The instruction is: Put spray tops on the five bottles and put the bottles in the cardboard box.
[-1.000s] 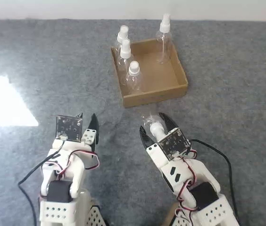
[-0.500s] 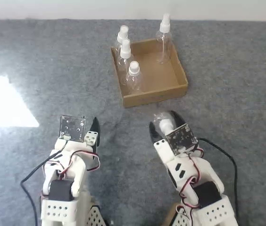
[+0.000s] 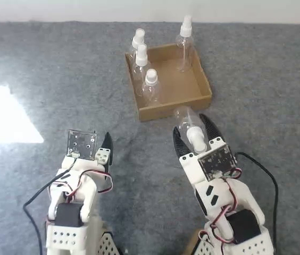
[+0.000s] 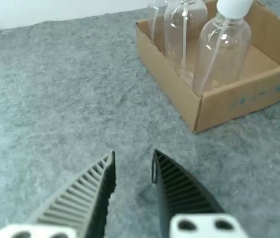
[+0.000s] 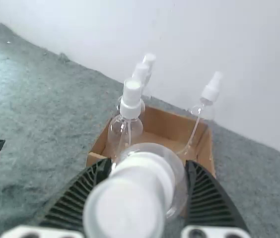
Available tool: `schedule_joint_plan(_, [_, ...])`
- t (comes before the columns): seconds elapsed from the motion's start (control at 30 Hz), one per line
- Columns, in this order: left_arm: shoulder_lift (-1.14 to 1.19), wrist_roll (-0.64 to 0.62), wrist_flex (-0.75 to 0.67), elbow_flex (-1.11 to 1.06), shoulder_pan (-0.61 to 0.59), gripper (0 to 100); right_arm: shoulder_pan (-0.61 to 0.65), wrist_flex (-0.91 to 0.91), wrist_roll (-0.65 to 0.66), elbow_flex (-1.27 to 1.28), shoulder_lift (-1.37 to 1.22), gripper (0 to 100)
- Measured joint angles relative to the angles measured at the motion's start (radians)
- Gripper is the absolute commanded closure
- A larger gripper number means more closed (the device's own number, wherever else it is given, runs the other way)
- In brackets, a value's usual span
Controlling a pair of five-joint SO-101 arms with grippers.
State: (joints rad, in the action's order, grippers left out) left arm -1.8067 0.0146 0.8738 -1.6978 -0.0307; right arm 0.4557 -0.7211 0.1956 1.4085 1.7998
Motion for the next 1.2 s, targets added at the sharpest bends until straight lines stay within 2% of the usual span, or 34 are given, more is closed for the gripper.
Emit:
schedule_joint_plan(0.2, [0.000,0.000,0.000,0.000,0.000,89,0.000,0.000,0.011,-0.132,-0.043,89.8])
schedule_joint_plan(0.73, [0.000,0.000,0.000,0.000,0.000,89,0.000,0.000,0.026,-0.525,-0.651,89.8])
schedule_joint_plan(1.0, [0.000,0.000,0.000,0.000,0.000,89,-0.115,0.081,0.026,-0.651,-0.934,89.8])
schedule_joint_plan(1.2, [0.000,0.000,0.000,0.000,0.000,89,-0.117,0.089,0.026,-0.766,-1.178,89.8])
